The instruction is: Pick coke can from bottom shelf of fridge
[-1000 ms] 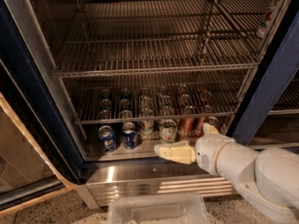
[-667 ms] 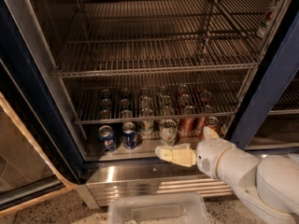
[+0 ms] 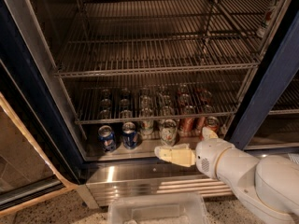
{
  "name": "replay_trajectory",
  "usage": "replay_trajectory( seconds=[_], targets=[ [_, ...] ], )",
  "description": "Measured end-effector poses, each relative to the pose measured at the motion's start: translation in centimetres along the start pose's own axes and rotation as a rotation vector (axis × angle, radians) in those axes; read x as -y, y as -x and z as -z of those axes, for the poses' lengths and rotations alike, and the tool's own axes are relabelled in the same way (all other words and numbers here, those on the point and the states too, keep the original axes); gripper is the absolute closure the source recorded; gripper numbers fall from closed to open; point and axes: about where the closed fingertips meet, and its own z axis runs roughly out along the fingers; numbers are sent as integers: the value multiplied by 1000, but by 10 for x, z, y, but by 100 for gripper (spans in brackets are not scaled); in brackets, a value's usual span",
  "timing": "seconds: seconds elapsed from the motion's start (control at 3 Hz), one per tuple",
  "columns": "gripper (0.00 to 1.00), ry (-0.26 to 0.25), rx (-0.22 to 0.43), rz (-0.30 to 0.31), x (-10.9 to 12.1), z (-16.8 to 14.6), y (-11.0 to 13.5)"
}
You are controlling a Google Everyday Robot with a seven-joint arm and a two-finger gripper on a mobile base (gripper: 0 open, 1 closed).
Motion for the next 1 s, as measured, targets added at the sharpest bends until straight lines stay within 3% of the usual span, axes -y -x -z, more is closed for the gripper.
replay_trajectory(
  seconds=[0.33, 1.0],
  targets=[
    [0, 6, 22, -54, 2, -6, -19],
    [0, -47, 168, -109, 17, -15, -56]
  ],
)
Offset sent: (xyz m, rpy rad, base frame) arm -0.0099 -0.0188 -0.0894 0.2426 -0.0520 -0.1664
